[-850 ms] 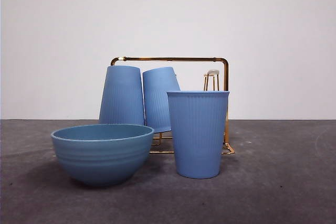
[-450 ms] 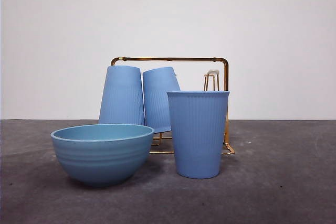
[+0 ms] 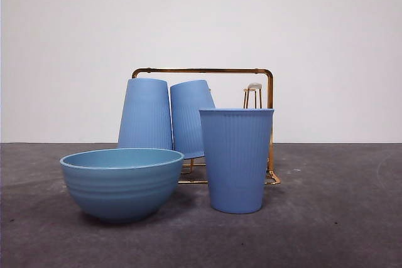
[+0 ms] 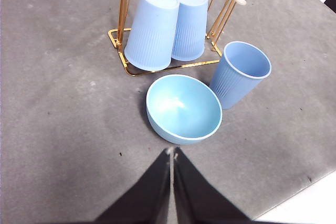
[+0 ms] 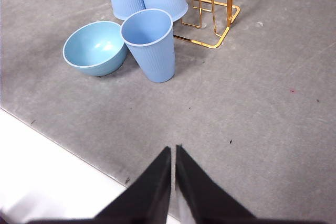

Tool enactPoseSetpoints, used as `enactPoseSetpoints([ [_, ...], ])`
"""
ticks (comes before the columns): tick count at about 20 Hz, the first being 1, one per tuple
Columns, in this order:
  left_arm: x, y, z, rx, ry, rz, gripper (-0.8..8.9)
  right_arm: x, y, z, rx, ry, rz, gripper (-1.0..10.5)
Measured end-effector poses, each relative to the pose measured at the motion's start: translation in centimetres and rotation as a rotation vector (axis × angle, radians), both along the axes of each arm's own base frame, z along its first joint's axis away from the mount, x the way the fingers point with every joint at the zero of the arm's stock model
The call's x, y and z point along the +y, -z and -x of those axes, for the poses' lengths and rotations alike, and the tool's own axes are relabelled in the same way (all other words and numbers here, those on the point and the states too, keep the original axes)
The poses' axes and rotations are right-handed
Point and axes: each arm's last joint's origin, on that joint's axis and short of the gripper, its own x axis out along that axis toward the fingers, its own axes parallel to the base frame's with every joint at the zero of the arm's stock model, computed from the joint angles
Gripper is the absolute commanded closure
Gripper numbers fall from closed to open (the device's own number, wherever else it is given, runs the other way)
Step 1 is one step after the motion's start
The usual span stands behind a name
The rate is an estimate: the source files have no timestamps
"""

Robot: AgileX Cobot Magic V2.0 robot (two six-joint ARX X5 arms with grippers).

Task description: Right arm lift cup from the cupboard, then place it on the right of the bowl

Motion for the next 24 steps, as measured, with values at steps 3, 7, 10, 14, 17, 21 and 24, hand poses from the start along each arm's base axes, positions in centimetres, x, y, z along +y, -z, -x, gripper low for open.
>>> enactPoseSetpoints([
  [3,0.3,0.0,0.0,-0.007,-0.041,0.009,8.06,0.0,0.0,0.0,0.000,0.000,0.000,9.3],
  [7,1.2,0.3,-0.6,-0.145,-0.324,-0.061,8.06,0.0,0.0,0.0,0.000,0.001,0.000,9.3],
  [10,1.2,2.7,-2.2,-0.328,-0.380,-0.107,8.06,0.0,0.0,0.0,0.000,0.000,0.000,9.3],
  [14,1.6,8.9,-5.1,-0.405,-0.402,-0.120,8.06,0.0,0.0,0.0,0.000,0.000,0.000,9.3],
  [17,1.8,12.6,-6.2,-0.370,-0.373,-0.095,8.06,0.0,0.0,0.0,0.000,0.000,0.000,9.3],
  [21,2.2,14.6,-6.8,-0.375,-0.409,-0.088,8.06,0.0,0.0,0.0,0.000,0.000,0.000,9.3],
  [24,2.2,14.6,-6.9,-0.404,-0.400,-0.116,8.06,0.0,0.0,0.0,-0.003,0.000,-0.001,9.3],
])
